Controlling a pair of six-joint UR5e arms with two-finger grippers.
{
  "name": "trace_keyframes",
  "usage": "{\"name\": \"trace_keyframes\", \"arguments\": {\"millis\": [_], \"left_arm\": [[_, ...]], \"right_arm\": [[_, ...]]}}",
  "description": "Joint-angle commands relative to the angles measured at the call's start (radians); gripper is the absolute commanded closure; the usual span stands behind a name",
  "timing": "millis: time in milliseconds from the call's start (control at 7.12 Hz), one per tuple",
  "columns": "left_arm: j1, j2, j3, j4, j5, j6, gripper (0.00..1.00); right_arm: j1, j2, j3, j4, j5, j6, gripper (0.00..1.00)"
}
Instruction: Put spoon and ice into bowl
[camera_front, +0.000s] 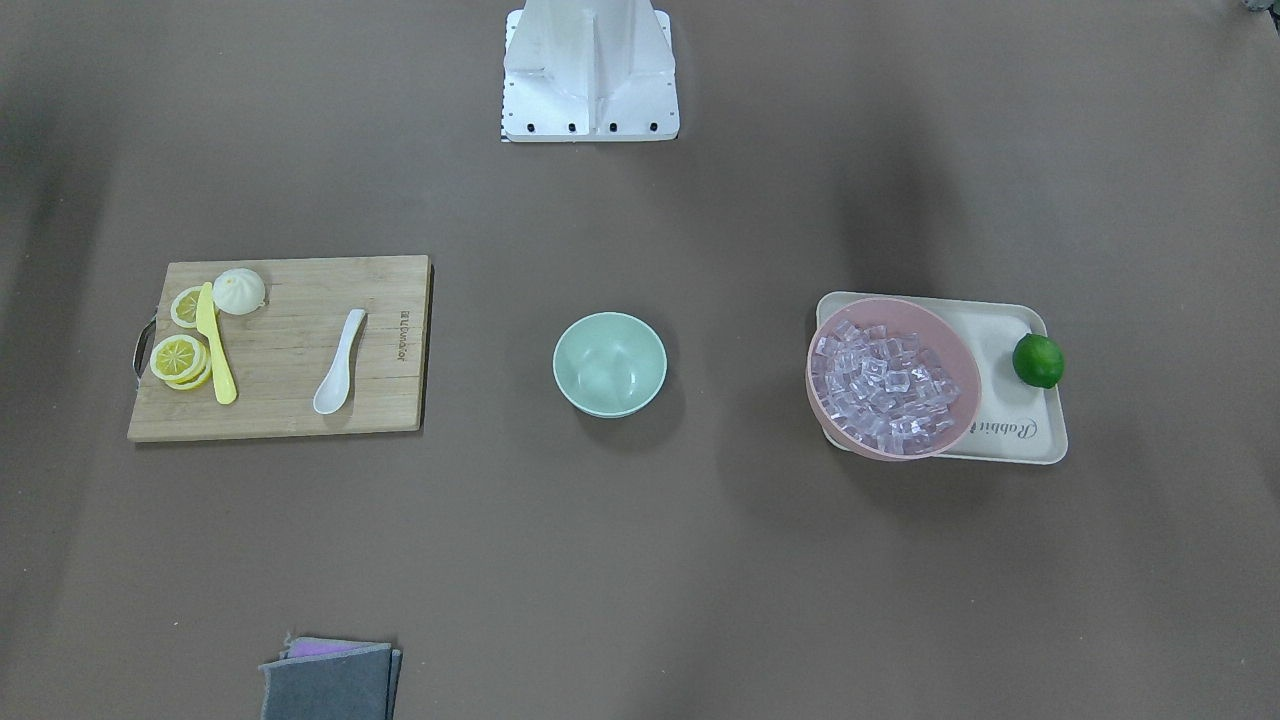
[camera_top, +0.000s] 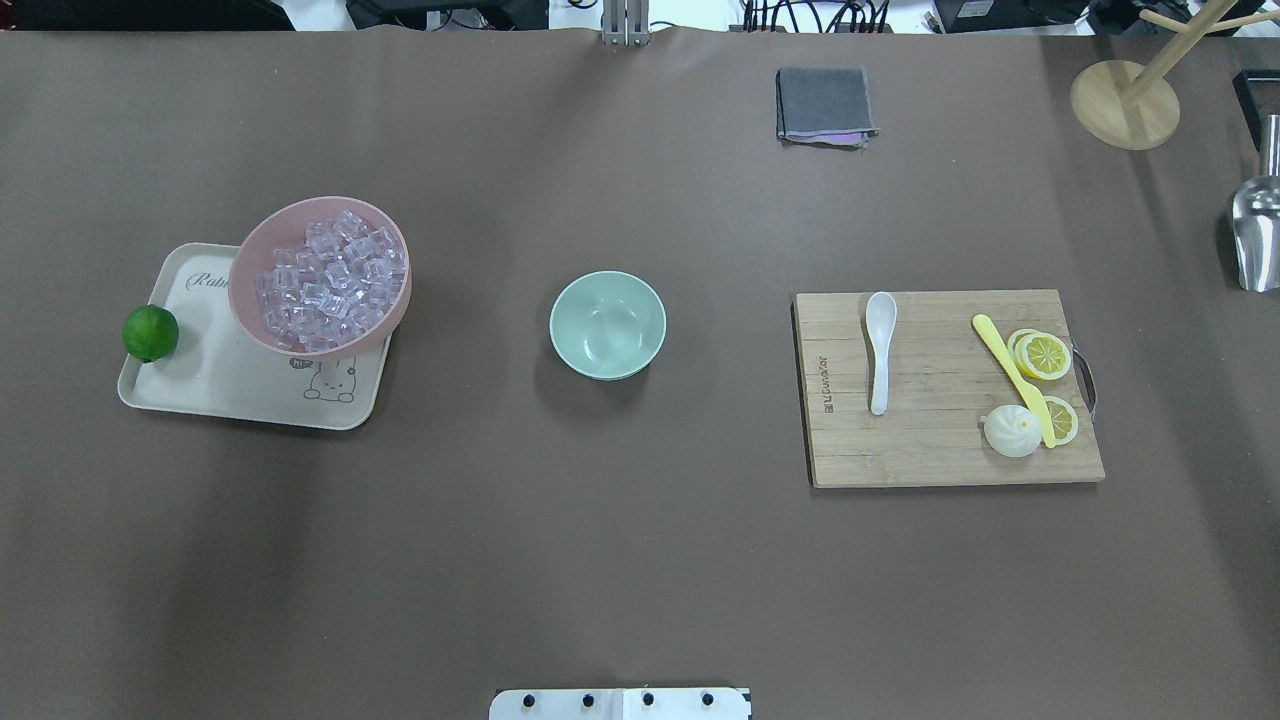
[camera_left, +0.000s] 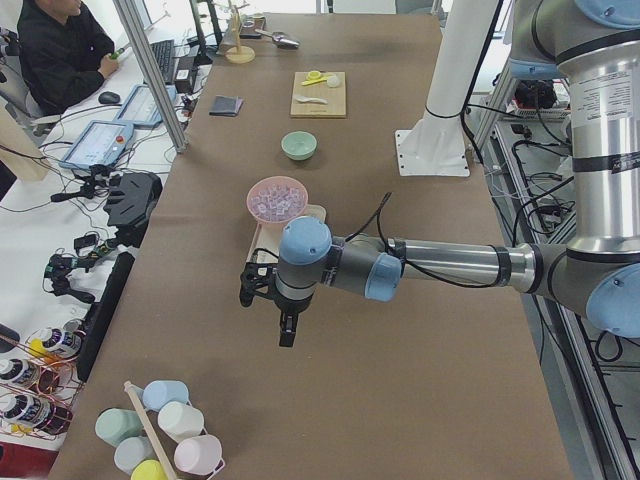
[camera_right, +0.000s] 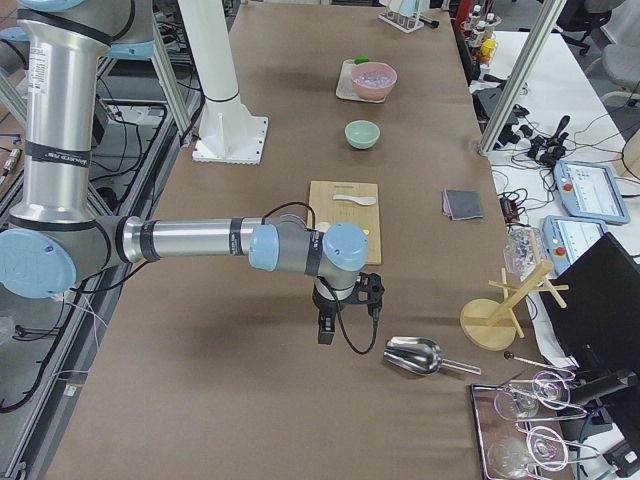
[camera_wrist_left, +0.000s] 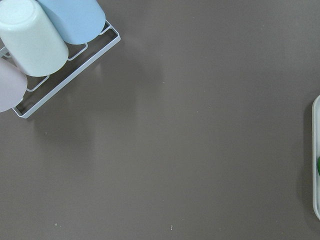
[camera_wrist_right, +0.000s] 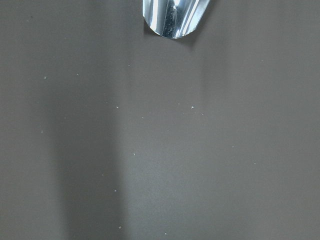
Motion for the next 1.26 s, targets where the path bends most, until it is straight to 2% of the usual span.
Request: {"name": "trace_keyframes", "arguments": {"millis": [0, 1124], "left_arm": [[0.004, 0.001, -0.003, 0.000, -0.008, 0.000, 0.02], [0.004, -0.013, 0.000, -0.007, -0.010, 0.000, 0.02]], "right_arm": [[0.000, -0.002, 0.001, 0.000, 0.023, 0.000, 0.00], [0.000, 0.000, -0.005, 0.000, 0.034, 0.002, 0.00]]}}
